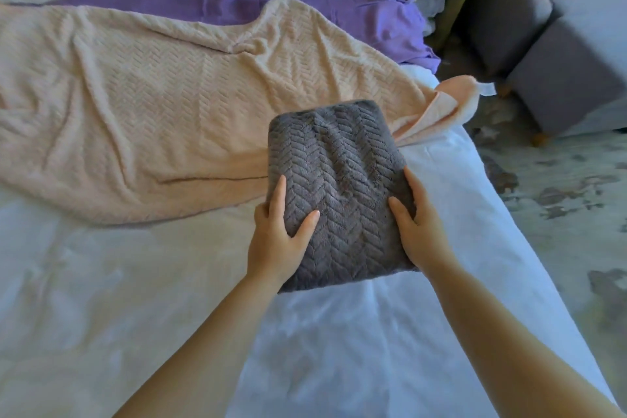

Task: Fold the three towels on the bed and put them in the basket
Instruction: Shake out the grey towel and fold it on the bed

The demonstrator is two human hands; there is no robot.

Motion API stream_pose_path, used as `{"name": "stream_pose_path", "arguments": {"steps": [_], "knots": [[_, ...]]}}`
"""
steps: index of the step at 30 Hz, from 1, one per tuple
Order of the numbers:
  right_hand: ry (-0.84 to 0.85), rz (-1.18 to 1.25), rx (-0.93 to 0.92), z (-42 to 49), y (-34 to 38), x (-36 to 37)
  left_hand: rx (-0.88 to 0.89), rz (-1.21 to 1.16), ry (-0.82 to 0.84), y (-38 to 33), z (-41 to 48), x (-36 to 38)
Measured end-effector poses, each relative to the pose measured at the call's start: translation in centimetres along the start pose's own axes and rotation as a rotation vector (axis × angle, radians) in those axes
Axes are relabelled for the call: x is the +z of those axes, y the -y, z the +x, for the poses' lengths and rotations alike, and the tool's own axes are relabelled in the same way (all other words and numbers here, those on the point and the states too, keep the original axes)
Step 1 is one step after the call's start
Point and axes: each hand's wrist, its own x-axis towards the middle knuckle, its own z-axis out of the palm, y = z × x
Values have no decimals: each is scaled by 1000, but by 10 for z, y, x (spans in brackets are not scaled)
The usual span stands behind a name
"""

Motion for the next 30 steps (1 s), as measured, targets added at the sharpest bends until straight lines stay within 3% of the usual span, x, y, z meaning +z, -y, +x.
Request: {"name": "stream_pose_path", "arguments": {"steps": [6, 9, 13, 18, 22, 26, 30], "knots": [[-136, -39, 12, -91, -56, -95, 101, -59, 50, -47, -104, 63], [-101, -26, 134, -133, -94, -123, 22, -79, 130, -45, -156, 96], [65, -51, 294, -169, -133, -134, -150, 3, 226, -29, -206, 125], [41, -9, 355, -184, -145, -132, -211, 11, 192, -32, -219, 131], [134, 229, 313, -213, -141, -150, -7, -85, 296, -23, -233, 116], [379, 11, 258, -232, -145, -160, 195, -44, 451, 1, -250, 104], [215, -183, 206, -225, -147, -171, 216, -87, 413, 1, -243, 106]]}}
